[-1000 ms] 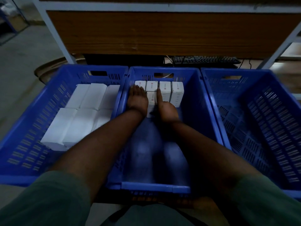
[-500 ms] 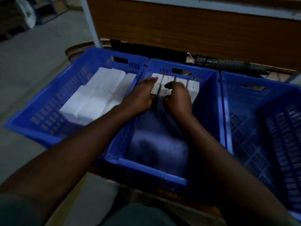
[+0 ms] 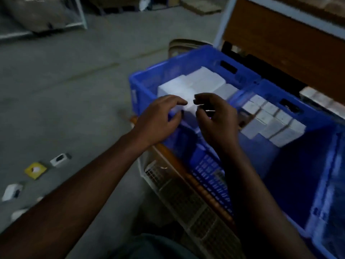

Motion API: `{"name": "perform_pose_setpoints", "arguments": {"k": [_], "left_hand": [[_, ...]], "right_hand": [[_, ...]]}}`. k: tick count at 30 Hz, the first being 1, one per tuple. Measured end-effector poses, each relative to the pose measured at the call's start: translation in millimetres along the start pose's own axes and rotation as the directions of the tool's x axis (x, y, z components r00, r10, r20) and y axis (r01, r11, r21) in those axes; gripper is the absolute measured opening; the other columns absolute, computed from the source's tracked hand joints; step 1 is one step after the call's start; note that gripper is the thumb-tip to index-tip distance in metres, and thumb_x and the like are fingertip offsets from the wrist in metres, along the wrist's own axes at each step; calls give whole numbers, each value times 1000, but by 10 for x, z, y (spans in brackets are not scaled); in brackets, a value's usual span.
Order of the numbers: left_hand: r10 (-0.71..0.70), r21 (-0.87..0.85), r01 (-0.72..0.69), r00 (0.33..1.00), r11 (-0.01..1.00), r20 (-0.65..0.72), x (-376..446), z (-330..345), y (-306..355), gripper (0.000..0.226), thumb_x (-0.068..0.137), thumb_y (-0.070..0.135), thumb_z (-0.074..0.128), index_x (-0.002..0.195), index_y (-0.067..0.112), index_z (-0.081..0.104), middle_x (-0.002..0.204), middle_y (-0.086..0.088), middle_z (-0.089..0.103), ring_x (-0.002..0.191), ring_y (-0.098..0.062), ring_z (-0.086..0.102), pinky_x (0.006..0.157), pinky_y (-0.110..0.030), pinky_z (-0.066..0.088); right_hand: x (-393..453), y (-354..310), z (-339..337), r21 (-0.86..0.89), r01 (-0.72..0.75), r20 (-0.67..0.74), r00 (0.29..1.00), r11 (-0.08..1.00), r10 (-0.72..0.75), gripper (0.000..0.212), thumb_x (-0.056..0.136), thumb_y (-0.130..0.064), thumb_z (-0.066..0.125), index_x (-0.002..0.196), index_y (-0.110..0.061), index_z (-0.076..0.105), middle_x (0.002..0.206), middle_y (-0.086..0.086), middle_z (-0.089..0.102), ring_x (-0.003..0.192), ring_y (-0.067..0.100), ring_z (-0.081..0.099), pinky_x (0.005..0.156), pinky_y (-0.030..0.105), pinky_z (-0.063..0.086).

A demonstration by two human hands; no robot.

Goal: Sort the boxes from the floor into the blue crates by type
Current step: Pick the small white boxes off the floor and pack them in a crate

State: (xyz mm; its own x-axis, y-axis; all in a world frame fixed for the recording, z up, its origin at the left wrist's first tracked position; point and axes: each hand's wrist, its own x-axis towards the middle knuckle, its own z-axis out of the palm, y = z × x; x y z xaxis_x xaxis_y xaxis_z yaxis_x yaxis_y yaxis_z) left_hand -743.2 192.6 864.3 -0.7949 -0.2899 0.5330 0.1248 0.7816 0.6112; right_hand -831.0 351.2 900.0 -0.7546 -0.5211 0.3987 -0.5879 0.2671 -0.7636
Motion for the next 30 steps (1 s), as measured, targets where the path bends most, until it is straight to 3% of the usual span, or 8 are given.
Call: {"name": "perform_pose_setpoints", "arguments": {"k": [5, 8, 12, 17, 20, 25, 27, 30], "left_hand": [[-175, 78, 190, 969, 979, -174, -1299, -1159, -469, 22, 92, 15, 65, 114, 13, 70, 114, 0, 71, 109, -17, 65, 98, -32, 49], [-336, 98, 375, 900, 922, -278, -2358, -1819, -756, 21, 94, 18, 63, 114, 15, 71, 114, 3, 71, 110, -15, 65, 98, -37, 50], [-479, 39, 550, 757, 834, -444, -3602, -2483, -902, 21, 93, 12, 63, 112, 13, 71, 110, 3, 73, 106, -12, 67, 94, -37, 52], [-586, 4, 725, 559, 688, -586, -4537, -3006, -1176, 22, 93, 17, 62, 114, 18, 70, 109, 8, 71, 104, -8, 66, 91, -31, 53], [-651, -64, 798, 440, 599, -618, -4796, -3156, -1407, 23, 94, 19, 60, 116, 17, 69, 108, 6, 71, 103, -9, 66, 87, -25, 51], [-747, -100, 902, 281, 420, -603, -5065, -3275, -1963, 20, 94, 21, 64, 113, 19, 71, 111, 6, 71, 102, -10, 65, 83, -27, 54], [-784, -120, 943, 183, 312, -594, -5185, -3334, -2277, 19, 93, 23, 64, 110, 23, 71, 110, 8, 72, 100, -12, 66, 83, -29, 54], [-810, -164, 964, 76, 209, -582, -5284, -3455, -2691, 18, 90, 22, 66, 107, 28, 69, 105, 9, 72, 97, -12, 69, 82, -32, 55]], "right_hand": [[-617, -800, 1222, 230, 45, 161, 983, 972, -84, 29, 87, -12, 61, 114, -19, 68, 101, -4, 76, 87, 7, 72, 76, 26, 57], [-1212, -1245, 2089, 323, 5, 302, 947, 946, -108, 28, 91, -7, 61, 115, -20, 66, 100, -4, 75, 85, 7, 71, 70, 23, 55], [-1959, -1812, 3192, 376, -88, 501, 857, 922, -122, 42, 92, -1, 62, 129, -21, 55, 109, -5, 68, 78, -3, 64, 68, 10, 47], [-2410, -2321, 4192, 356, -54, 733, 636, 933, -243, 44, 92, -5, 67, 131, -23, 55, 114, -7, 68, 80, -5, 64, 72, 6, 47], [-2407, -2440, 4753, 334, -16, 783, 561, 943, -268, 41, 92, -9, 68, 129, -23, 57, 114, -8, 69, 80, -3, 65, 73, 6, 46], [-2312, -2331, 5667, 278, -68, 857, 468, 958, -216, 37, 92, -9, 70, 126, -22, 60, 110, -5, 70, 91, 9, 68, 72, 3, 45], [-2221, -2212, 6022, 244, -71, 884, 427, 967, -192, 35, 91, -9, 70, 124, -19, 62, 107, -6, 70, 94, 14, 70, 73, 4, 46], [-2027, -2105, 6496, 189, -32, 910, 382, 981, -163, 34, 92, -12, 69, 125, -19, 65, 110, -6, 72, 95, 11, 69, 78, 12, 50]]}}
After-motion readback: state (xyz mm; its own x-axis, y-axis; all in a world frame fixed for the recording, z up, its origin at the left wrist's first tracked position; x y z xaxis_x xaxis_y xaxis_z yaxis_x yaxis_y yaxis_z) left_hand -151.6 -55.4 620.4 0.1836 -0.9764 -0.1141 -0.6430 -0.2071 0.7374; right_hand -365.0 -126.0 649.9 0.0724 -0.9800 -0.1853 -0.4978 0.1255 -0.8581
